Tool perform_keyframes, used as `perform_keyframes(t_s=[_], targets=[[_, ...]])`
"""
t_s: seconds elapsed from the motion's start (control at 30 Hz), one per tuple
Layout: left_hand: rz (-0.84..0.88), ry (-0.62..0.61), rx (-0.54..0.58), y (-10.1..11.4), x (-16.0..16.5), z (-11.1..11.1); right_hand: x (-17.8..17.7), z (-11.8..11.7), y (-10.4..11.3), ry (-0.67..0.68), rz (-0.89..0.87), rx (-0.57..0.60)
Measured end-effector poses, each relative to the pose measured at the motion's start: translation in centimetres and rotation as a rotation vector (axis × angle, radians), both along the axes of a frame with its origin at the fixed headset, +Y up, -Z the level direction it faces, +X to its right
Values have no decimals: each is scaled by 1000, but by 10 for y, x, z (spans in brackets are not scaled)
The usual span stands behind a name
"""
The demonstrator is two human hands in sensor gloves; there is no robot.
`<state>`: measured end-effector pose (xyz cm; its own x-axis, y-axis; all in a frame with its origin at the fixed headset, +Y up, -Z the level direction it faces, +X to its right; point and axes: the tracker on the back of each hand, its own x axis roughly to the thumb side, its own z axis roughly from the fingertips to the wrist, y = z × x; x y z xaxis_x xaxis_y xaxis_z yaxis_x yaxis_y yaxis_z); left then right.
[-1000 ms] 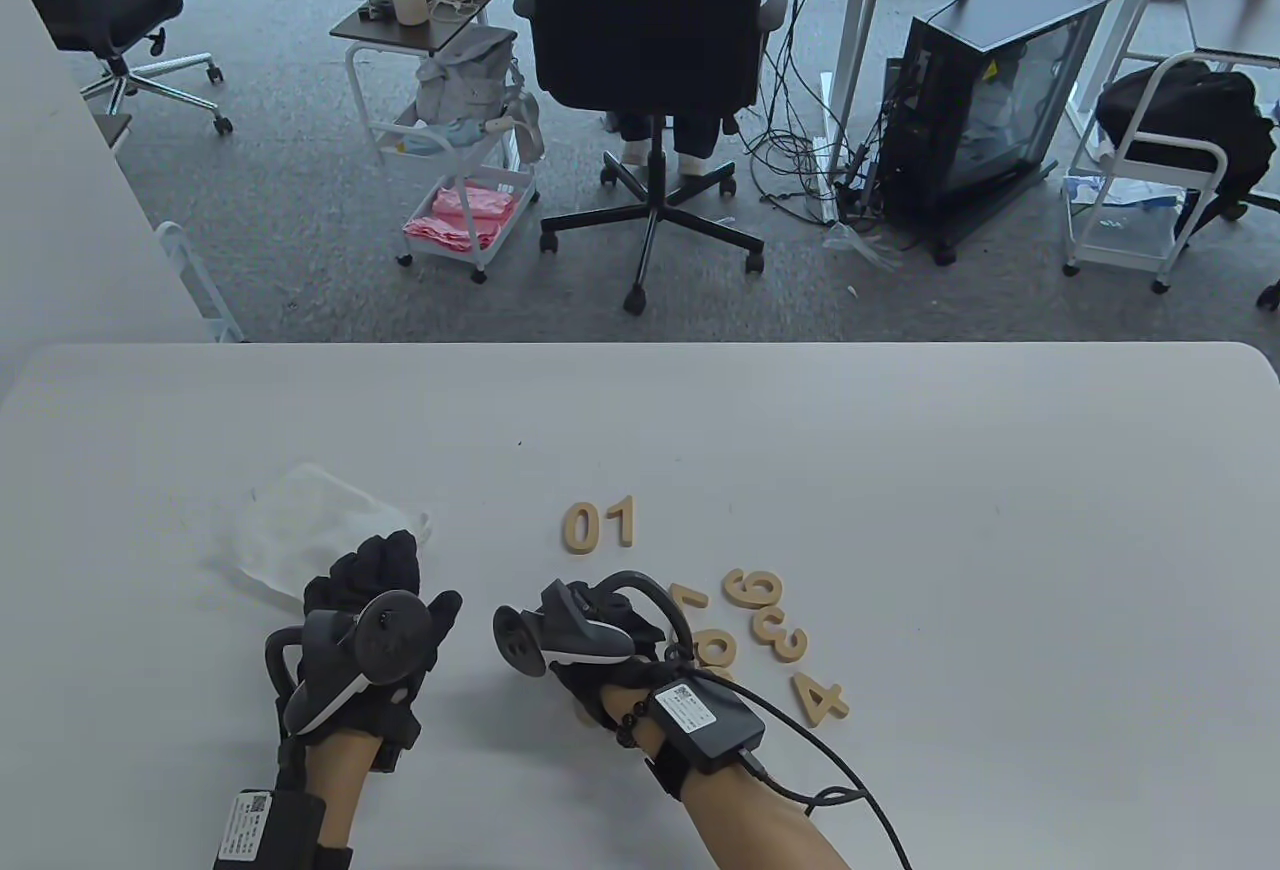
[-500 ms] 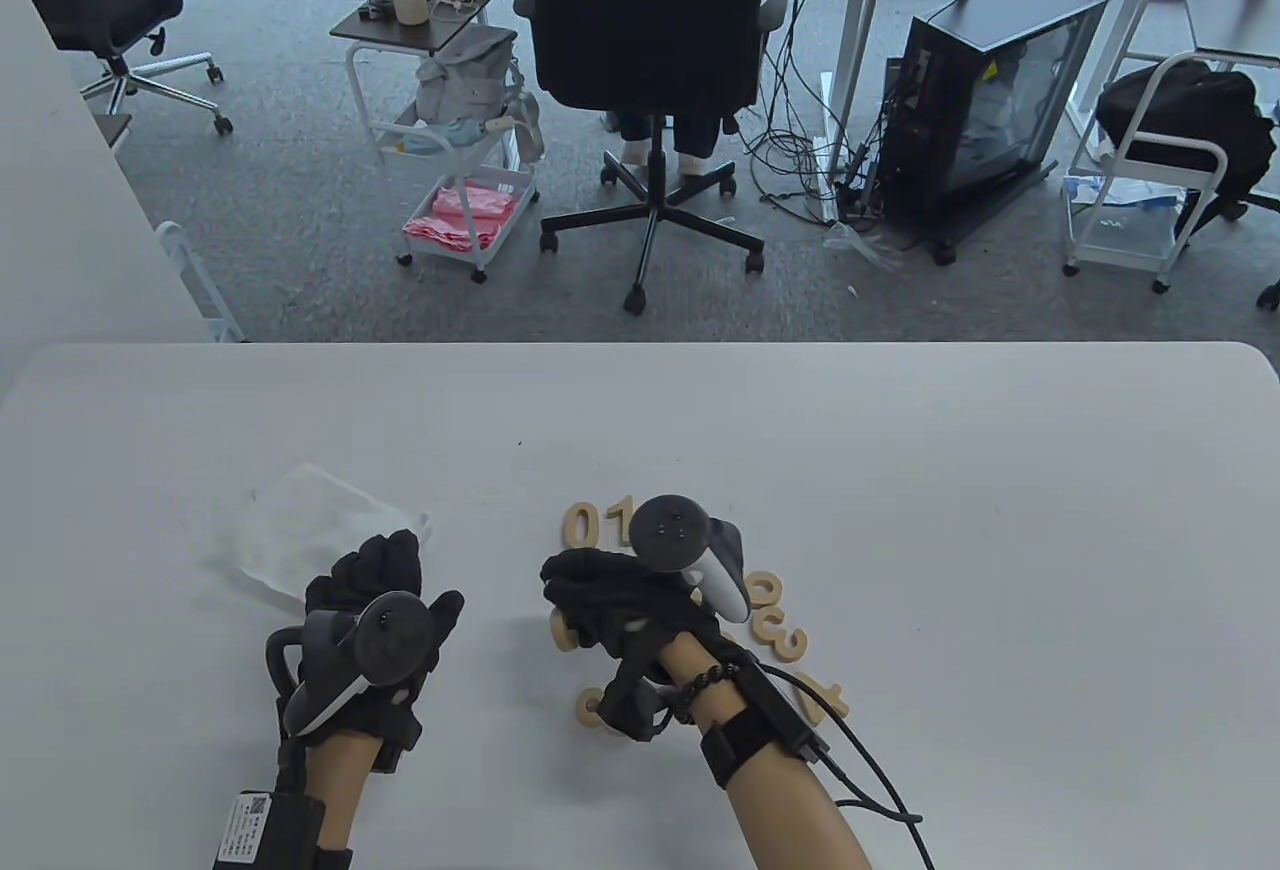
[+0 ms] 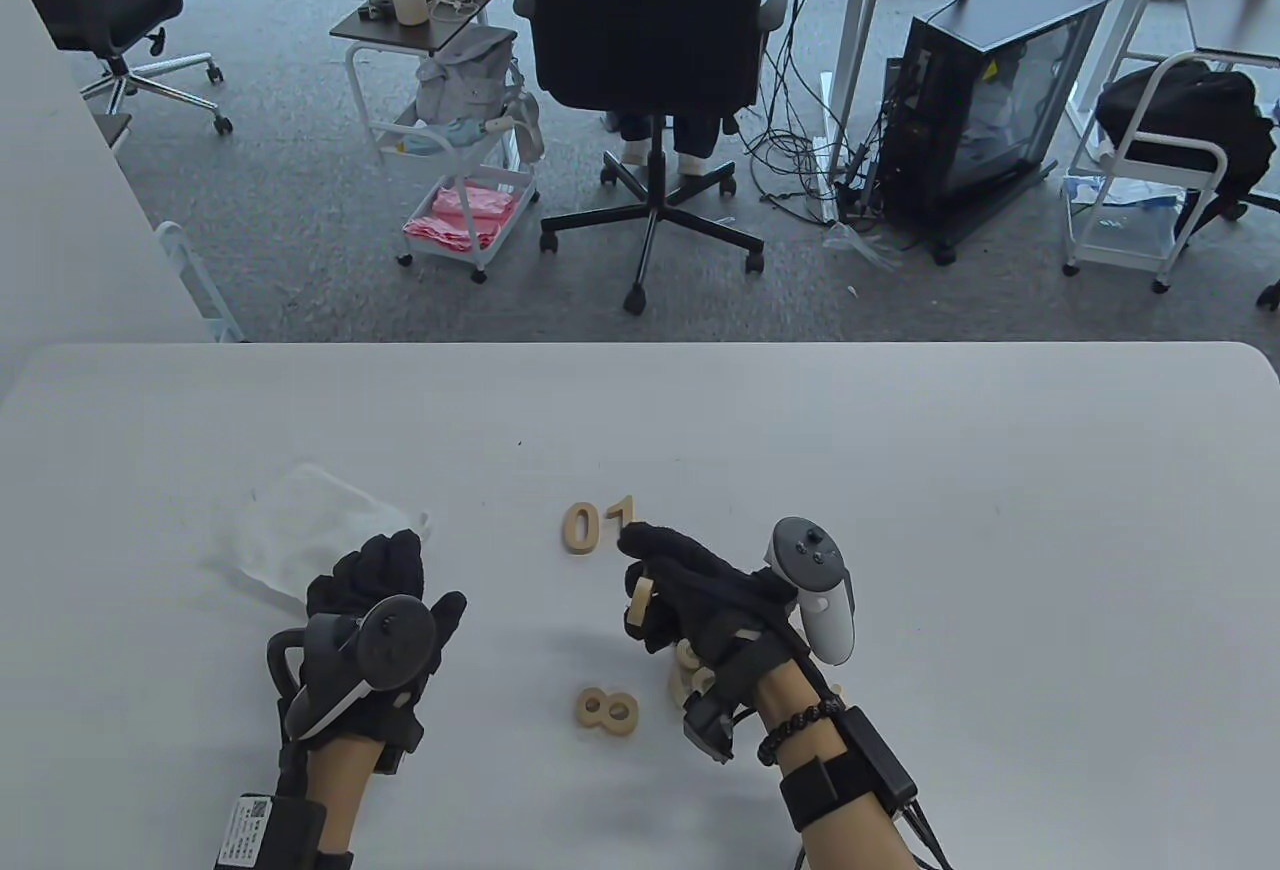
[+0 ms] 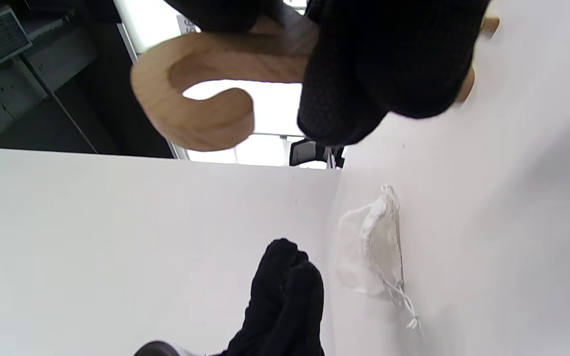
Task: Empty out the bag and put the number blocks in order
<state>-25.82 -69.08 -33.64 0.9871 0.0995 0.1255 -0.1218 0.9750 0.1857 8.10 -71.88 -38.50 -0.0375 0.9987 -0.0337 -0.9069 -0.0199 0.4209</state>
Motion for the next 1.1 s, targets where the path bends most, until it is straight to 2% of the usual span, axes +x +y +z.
perform_keyframes(t_s=[0.2, 0.27, 0.4, 0.53, 0.73, 1.1], targets=[[1, 12, -6, -1, -2, 0, 23, -2, -3, -179, -12, -24], [3, 15, -6, -1, -3, 0, 27, -3, -3, -197, -31, -33], [4, 18, -6, 0, -3, 0, 36, -5, 2, -286, 4, 1], [4, 20, -6, 0, -4, -1, 44, -7, 12, -378, 188, 83], [5, 21, -5, 0, -4, -1, 42, -23, 20, -469, 426, 116], [17, 31, 2, 2, -7, -2, 11, -83, 15, -547, 792, 8]])
